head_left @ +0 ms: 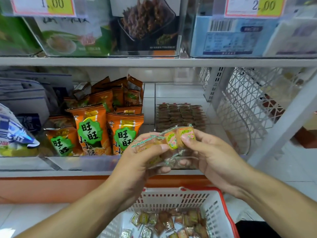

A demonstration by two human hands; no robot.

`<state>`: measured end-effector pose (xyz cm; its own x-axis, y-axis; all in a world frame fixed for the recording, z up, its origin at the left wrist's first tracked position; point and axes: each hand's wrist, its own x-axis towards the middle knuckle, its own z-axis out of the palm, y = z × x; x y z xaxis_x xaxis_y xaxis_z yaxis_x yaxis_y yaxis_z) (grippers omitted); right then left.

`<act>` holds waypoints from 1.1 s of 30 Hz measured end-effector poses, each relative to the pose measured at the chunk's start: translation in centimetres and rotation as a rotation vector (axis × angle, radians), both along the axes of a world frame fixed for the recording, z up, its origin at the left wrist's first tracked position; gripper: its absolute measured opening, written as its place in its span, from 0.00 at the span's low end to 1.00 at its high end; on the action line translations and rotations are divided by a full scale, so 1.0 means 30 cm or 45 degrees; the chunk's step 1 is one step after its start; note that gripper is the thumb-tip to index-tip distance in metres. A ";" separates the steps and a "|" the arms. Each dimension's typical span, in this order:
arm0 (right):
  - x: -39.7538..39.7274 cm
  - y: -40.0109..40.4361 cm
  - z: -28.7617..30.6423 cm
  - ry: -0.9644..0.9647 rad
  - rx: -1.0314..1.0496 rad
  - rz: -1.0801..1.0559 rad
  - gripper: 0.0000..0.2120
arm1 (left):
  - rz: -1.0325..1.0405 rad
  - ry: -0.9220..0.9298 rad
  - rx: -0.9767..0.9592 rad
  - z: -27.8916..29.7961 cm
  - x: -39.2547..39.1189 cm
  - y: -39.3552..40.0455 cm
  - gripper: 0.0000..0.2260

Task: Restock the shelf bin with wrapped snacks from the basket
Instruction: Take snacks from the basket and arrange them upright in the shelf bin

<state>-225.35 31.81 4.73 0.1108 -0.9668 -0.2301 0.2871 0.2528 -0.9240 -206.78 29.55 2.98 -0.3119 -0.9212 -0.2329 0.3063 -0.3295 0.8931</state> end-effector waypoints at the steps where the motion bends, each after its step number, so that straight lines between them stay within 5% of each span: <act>1: 0.004 0.001 -0.003 0.007 -0.007 0.015 0.15 | -0.019 0.016 0.002 -0.004 0.005 -0.005 0.21; 5: 0.020 0.003 -0.012 -0.017 -0.042 0.034 0.14 | -0.097 0.085 0.038 -0.009 0.021 -0.013 0.11; 10: 0.022 -0.004 -0.016 -0.052 -0.032 -0.104 0.21 | -0.069 0.238 0.205 0.001 0.022 -0.014 0.22; 16: 0.006 -0.003 -0.008 0.096 -0.113 -0.023 0.23 | -0.086 0.245 0.324 0.013 0.027 -0.018 0.12; 22: -0.002 0.013 -0.005 0.387 -0.277 0.184 0.23 | -0.258 0.141 0.397 0.005 0.016 0.000 0.17; 33: 0.011 0.018 -0.024 0.093 -0.085 0.005 0.30 | -0.219 0.458 0.450 -0.028 -0.008 -0.015 0.18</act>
